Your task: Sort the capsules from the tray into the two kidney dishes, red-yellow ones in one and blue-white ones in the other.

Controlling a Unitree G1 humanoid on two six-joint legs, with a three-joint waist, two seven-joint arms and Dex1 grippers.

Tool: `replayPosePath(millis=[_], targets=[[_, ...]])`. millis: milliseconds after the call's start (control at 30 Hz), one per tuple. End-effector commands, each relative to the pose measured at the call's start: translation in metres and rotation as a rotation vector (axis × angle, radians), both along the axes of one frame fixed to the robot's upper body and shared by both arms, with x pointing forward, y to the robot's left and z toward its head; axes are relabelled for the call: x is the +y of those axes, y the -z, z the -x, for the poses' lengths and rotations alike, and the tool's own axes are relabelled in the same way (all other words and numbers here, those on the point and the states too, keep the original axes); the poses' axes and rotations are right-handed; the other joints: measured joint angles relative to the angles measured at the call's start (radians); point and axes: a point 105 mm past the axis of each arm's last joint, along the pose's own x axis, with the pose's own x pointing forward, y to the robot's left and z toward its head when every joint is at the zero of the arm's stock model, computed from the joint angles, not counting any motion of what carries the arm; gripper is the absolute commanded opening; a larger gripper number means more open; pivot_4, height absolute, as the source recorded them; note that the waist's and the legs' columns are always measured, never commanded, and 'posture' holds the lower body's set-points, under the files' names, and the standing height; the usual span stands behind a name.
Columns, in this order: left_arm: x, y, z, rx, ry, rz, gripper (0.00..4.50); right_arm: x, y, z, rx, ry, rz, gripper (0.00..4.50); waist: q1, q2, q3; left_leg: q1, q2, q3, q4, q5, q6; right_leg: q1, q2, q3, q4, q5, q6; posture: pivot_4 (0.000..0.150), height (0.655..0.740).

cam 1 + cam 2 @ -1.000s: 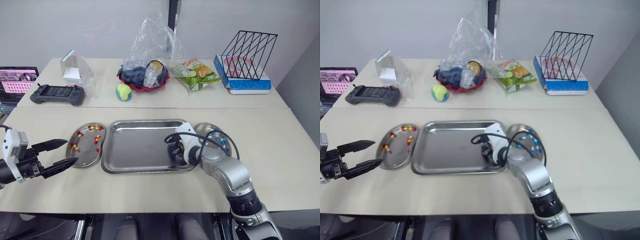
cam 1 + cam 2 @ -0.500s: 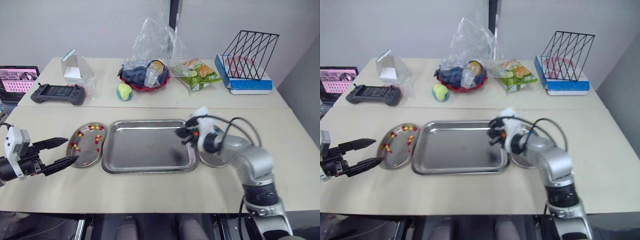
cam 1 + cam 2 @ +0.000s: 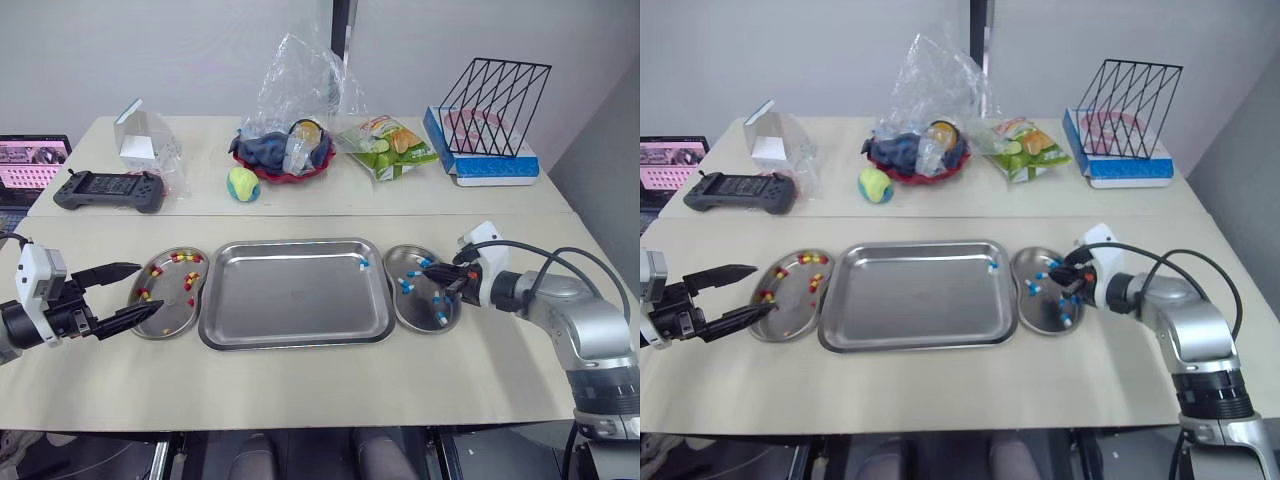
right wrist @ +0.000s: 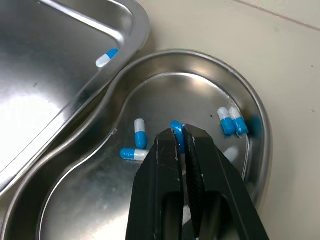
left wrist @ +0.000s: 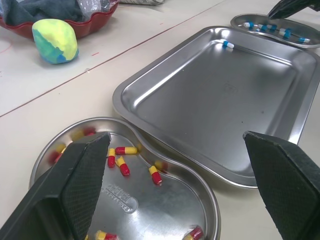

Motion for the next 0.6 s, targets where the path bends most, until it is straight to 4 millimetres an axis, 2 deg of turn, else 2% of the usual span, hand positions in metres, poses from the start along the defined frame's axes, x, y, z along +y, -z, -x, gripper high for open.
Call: replayPosePath(millis=[33, 67, 167, 333, 500, 600], targets=[[0.001, -0.004, 0.0, -0.025, -0.002, -0.004, 4.5, 0.003, -0.006, 0.003, -0.022, -0.022, -0.002, 0.04, 0.002, 0.0, 0.0, 0.0, 0.0, 0.0, 0.0, 0.0, 0.0, 0.0, 0.0, 0.0, 0.0, 0.0, 0.0, 0.15, 0.7174], [0.001, -0.004, 0.0, -0.024, -0.002, -0.004, 4.5, 0.002, -0.003, 0.004, -0.011, -0.012, -0.009, 0.04, 0.003, 0.0, 0.0, 0.0, 0.0, 0.0, 0.0, 0.0, 0.0, 0.0, 0.0, 0.0, 0.0, 0.0, 0.0, 0.15, 0.7174], [0.001, -0.004, 0.001, -0.022, 0.002, -0.008, 4.5, 0.0, -0.001, 0.007, -0.005, -0.018, -0.012, 1.03, 0.009, 0.0, 0.0, 0.0, 0.0, 0.0, 0.0, 0.0, 0.0, 0.0, 0.0, 0.0, -0.001, 0.0, 0.0, 0.15, 0.7174], [0.002, -0.005, 0.0, -0.027, -0.003, -0.01, 4.5, -0.008, -0.009, 0.006, -0.028, -0.023, -0.013, 2.73, 0.008, 0.0, 0.0, 0.0, 0.0, 0.0, 0.0, 0.0, 0.0, 0.0, 0.0, 0.0, -0.001, 0.0, 0.0, 0.15, 0.7174], [0.011, -0.003, -0.004, -0.048, -0.059, -0.008, 4.5, -0.033, -0.026, 0.002, -0.095, 0.018, -0.034, 4.49, 0.009, 0.0, 0.0, 0.0, 0.0, 0.0, 0.0, 0.0, 0.0, 0.001, 0.0, 0.0, -0.001, 0.0, 0.0, 0.15, 0.7174], [0.024, 0.004, -0.003, -0.052, -0.12, -0.009, 4.5, -0.065, -0.041, -0.004, -0.167, 0.117, -0.066, 4.49, 0.01, 0.0, 0.0, 0.0, 0.0, 0.0, 0.0, 0.0, 0.0, 0.001, 0.0, 0.0, -0.001, 0.0, 0.0, 0.15, 0.7174]])
